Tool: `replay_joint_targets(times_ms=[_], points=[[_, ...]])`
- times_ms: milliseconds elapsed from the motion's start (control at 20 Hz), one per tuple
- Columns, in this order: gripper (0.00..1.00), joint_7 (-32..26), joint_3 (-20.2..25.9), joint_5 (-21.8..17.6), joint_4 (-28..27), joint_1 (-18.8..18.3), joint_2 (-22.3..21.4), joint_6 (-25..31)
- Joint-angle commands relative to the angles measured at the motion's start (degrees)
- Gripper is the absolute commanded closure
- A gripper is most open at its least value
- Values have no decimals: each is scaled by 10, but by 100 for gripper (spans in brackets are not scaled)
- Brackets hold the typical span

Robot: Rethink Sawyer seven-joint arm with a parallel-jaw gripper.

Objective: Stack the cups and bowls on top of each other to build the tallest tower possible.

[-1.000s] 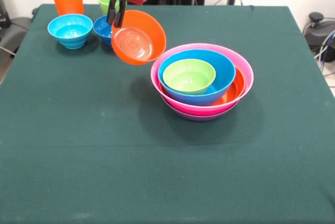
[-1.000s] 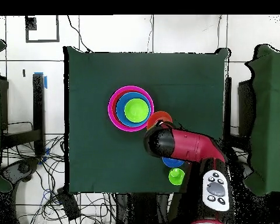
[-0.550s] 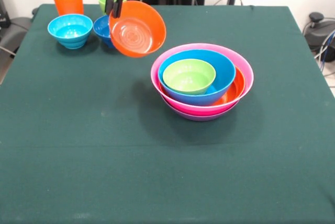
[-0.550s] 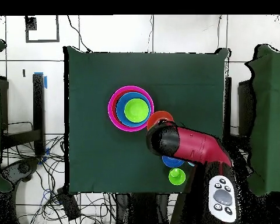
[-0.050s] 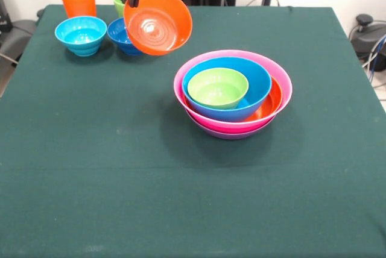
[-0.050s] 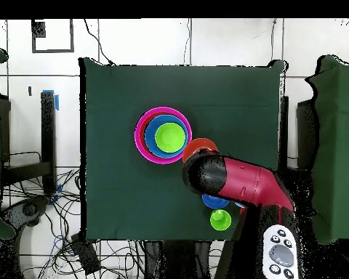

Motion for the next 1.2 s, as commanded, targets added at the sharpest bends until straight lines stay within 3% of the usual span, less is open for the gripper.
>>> replay_joint_targets(times_ms=[50, 250, 750, 1200], points=[[100, 104, 8, 8, -23, 55, 31, 14], [100, 128, -14, 17, -25, 86, 38, 13], [100, 127, -40, 42, -67, 120, 61, 54], [100, 114, -47, 59, -101, 116, 93, 56]])
